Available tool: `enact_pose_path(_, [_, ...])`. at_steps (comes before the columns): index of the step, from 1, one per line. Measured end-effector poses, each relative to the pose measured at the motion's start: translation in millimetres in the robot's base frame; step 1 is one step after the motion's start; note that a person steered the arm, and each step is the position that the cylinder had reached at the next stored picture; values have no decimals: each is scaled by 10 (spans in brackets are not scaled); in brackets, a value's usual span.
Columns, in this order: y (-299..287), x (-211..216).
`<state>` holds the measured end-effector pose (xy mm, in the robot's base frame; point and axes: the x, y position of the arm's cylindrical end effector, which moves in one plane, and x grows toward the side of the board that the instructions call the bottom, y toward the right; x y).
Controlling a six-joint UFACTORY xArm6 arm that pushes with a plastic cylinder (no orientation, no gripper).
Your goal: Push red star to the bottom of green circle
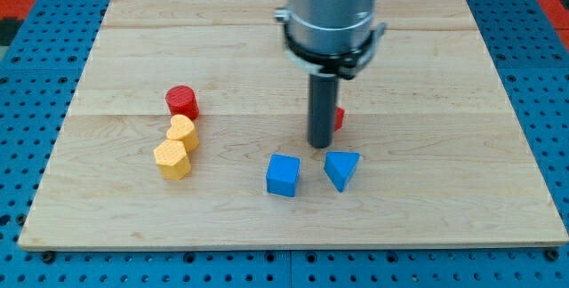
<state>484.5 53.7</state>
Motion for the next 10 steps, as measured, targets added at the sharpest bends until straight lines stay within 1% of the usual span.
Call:
enact_pose_path(1, [72,-155])
enact_pose_path(2, [266,-213])
enact_pose_path(3, [302,-471])
enact_pose_path(4, [-463,-480])
enact_pose_path(5, [-898,-437])
enact_pose_path(6, [-625,-152])
enact_pose_path(7, [-502,-350])
enact_pose_path(8, [-430,-813])
enact_pose_path(10, [-1110,-963])
